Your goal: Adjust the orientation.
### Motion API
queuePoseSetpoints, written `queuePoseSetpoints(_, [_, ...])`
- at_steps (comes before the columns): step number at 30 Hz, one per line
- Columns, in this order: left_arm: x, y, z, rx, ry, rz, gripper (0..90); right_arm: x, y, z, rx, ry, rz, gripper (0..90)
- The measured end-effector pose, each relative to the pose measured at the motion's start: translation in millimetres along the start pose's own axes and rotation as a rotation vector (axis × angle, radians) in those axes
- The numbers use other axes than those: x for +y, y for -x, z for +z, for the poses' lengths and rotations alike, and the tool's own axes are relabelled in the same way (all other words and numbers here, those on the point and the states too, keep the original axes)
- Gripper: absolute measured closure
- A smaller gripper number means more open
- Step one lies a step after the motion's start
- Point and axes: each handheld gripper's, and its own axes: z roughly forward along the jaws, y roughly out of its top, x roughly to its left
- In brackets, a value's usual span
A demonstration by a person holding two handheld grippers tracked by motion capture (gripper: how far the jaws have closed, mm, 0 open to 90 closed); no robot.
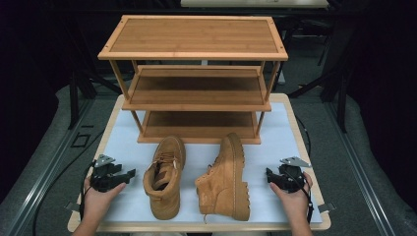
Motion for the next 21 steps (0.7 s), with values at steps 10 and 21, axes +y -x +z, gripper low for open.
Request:
queuePoseSetpoints(10, [-0.9,17.8,-18.9,-0.057,0.013,-0.023,42.0,-4.3,-9.3,-23.8,0.067,0.046,-0.053,42.4])
queuePoseSetpoints(21, [10.5,27.1,-44.9,-0.113,0.022,-0.009,51.3,-3.9,-9.4,-35.1,0.055,0.021,-0.043,48.0])
